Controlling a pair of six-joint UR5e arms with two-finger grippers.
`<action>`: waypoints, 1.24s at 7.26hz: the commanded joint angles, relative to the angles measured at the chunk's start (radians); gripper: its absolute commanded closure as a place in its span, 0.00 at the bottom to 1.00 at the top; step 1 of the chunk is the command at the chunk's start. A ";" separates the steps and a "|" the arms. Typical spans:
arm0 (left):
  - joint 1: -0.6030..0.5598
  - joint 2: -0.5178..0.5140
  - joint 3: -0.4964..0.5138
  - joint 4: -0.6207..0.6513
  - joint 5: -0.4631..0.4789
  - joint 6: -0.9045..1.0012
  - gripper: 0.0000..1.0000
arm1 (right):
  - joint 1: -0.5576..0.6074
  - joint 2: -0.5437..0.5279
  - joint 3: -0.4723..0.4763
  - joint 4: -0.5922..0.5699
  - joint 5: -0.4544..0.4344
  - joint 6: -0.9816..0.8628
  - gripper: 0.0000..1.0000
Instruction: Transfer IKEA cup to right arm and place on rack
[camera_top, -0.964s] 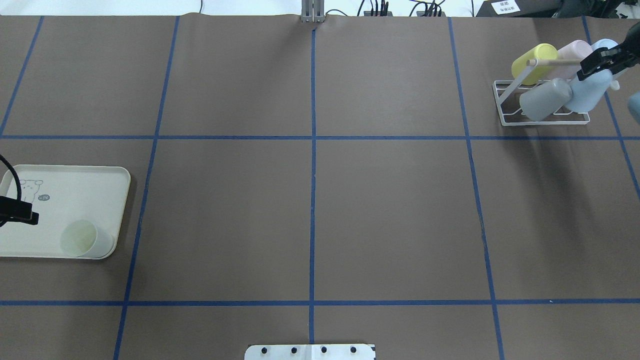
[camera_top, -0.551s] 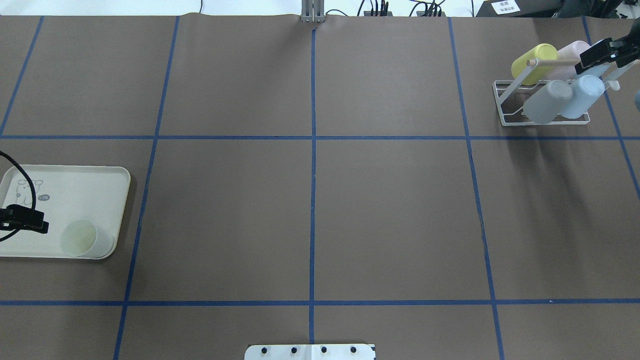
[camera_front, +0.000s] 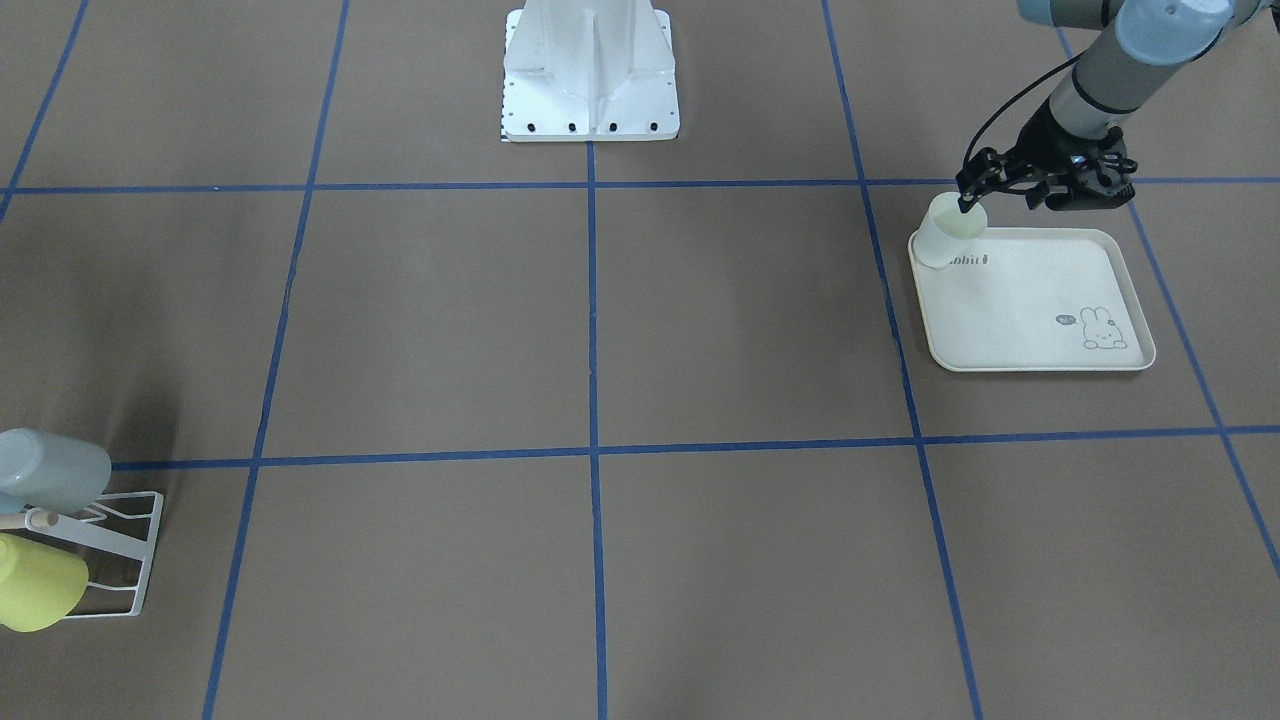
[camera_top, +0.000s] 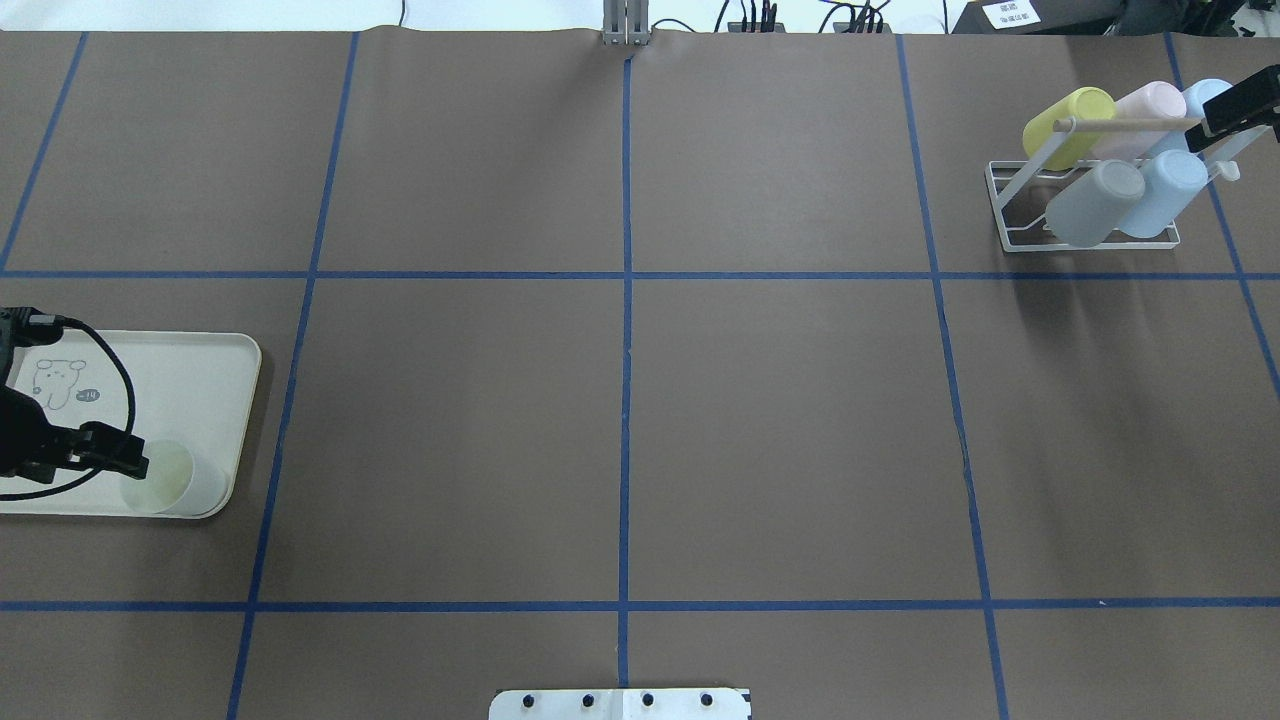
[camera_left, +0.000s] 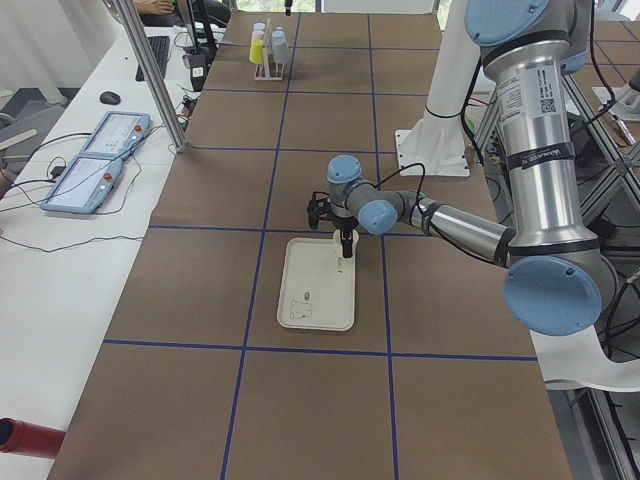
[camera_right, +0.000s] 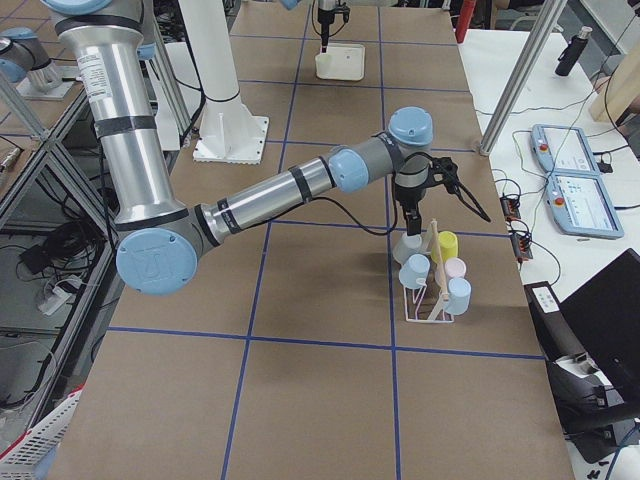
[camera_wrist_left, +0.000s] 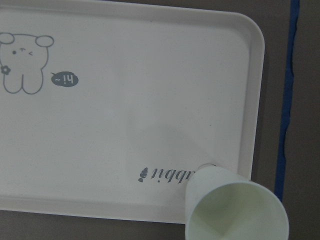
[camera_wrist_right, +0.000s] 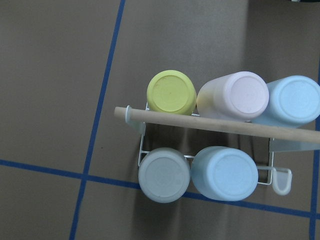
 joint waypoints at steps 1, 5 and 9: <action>0.054 -0.020 0.047 -0.004 0.007 0.000 0.00 | -0.001 -0.015 0.042 -0.033 0.067 0.002 0.01; 0.057 -0.035 0.047 0.005 -0.011 0.001 1.00 | -0.053 -0.012 0.047 -0.020 0.084 0.084 0.01; -0.218 -0.038 0.015 0.027 -0.288 -0.002 1.00 | -0.090 -0.006 0.047 -0.018 0.076 0.103 0.02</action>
